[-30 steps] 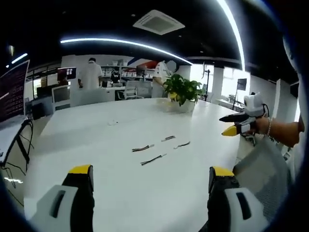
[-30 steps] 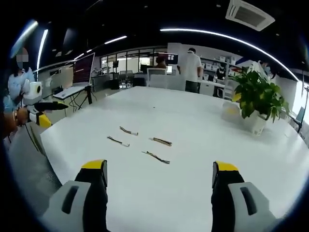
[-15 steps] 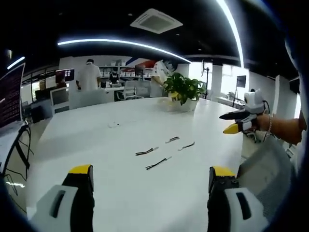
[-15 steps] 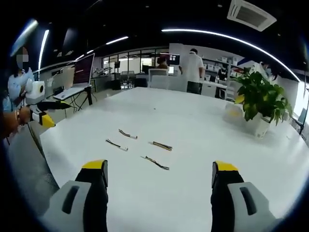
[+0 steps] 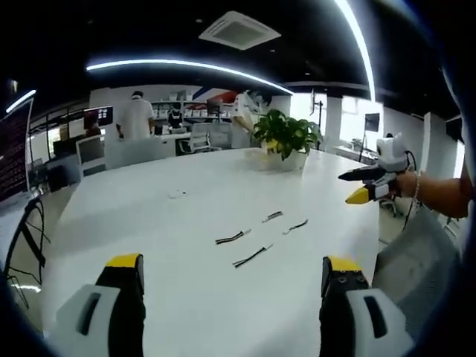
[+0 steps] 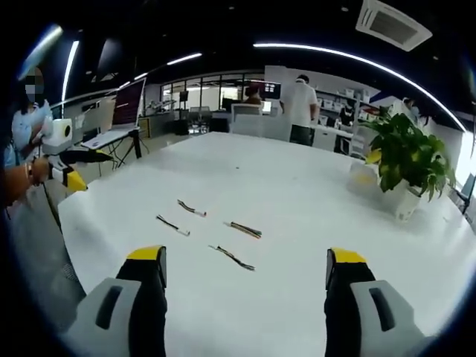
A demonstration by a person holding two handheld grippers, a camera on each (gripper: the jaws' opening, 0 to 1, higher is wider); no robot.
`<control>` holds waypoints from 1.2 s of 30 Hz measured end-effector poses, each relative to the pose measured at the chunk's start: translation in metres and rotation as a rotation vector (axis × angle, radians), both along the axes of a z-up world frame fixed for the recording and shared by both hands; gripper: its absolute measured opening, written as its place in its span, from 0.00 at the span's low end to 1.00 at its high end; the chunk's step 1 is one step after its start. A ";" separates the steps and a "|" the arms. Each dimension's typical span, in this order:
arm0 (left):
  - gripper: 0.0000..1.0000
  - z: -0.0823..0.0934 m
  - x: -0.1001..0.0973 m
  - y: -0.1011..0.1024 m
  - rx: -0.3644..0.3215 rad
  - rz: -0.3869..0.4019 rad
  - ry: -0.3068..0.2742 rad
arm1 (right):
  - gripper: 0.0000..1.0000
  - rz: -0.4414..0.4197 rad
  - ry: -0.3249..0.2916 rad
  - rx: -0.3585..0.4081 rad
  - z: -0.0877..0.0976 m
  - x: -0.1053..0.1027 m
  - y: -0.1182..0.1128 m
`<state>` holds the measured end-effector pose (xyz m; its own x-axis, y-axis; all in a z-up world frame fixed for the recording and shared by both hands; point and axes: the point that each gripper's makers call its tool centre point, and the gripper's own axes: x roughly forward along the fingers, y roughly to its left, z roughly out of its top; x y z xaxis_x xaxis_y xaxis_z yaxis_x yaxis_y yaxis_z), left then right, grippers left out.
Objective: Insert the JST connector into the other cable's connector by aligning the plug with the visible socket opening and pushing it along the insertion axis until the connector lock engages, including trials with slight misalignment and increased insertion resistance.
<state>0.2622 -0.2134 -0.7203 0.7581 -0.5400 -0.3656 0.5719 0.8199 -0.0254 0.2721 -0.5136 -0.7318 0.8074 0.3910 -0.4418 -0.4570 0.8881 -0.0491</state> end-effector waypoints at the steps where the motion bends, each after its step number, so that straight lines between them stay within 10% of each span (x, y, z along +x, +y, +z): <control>1: 0.99 0.000 0.002 0.000 0.000 -0.001 0.000 | 0.87 0.001 0.000 -0.002 0.000 0.001 0.000; 36: 0.98 0.000 0.064 -0.021 0.032 -0.089 -0.028 | 0.81 0.061 -0.002 -0.047 -0.011 0.048 0.007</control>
<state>0.3257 -0.2341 -0.7206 0.7178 -0.5941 -0.3630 0.6425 0.7661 0.0169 0.3202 -0.5069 -0.7430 0.7833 0.4188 -0.4595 -0.5103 0.8552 -0.0904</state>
